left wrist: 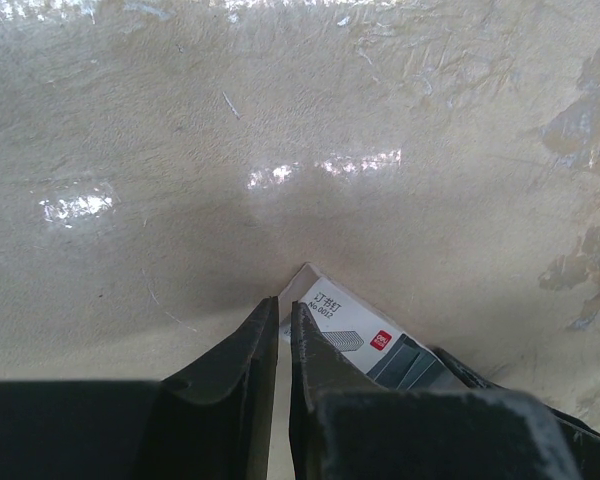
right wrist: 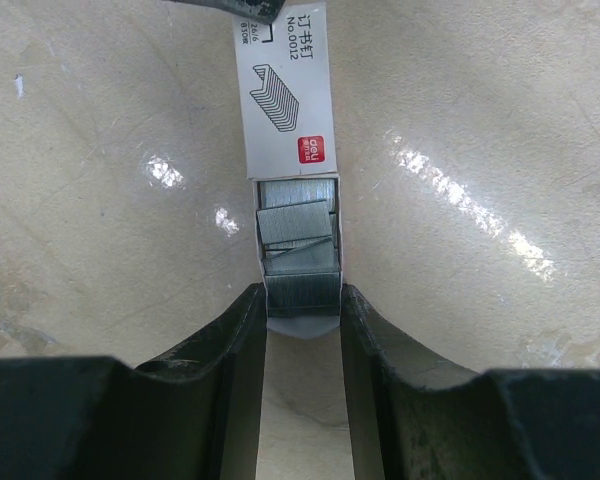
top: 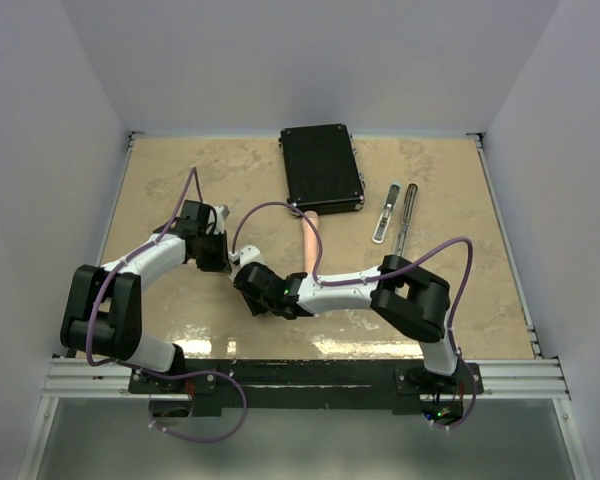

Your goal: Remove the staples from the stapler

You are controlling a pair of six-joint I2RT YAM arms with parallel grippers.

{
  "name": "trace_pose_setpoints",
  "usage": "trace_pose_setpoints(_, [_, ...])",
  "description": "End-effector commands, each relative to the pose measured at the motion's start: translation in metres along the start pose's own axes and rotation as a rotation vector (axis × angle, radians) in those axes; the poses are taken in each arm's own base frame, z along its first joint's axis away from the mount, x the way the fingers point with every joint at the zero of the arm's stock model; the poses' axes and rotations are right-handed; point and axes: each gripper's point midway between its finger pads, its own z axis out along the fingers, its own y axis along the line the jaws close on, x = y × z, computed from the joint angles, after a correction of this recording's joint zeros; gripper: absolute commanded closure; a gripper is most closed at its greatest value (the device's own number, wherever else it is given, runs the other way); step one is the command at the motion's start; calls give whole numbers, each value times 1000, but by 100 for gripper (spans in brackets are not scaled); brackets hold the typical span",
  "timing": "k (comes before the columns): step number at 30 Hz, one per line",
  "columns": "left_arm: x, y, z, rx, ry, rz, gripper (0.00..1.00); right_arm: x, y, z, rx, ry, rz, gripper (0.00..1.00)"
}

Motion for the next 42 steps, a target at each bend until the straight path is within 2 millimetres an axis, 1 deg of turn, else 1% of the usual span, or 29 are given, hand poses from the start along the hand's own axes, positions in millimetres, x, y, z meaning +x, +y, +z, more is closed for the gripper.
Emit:
trace_pose_setpoints(1, [-3, -2, 2, 5, -7, 17, 85, 4, 3, 8, -27, 1, 13, 69])
trace_pose_setpoints(4, [-4, -3, 2, 9, -8, 16, 85, 4, 7, 8, -46, -3, 3, 69])
trace_pose_setpoints(14, [-3, -6, 3, 26, -4, 18, 86, 13, 4, 18, -23, 23, -25, 69])
trace_pose_setpoints(19, [-3, -6, 2, 27, -5, 18, 86, 20, -8, 22, 37, 46, -48, 70])
trace_pose_setpoints(25, [-5, -6, -1, 25, -19, 20, 86, 19, -11, 19, 48, 55, -32, 69])
trace_pose_setpoints(31, [-5, -9, 0, 36, -16, 20, 87, 13, -22, 18, 65, 49, 3, 69])
trace_pose_setpoints(35, [-5, -10, -1, 39, -21, 22, 87, 8, -19, 19, 57, 47, 7, 69])
trace_pose_setpoints(42, [-8, -14, -3, 55, -35, 28, 88, 6, -16, 21, 45, 50, 1, 69])
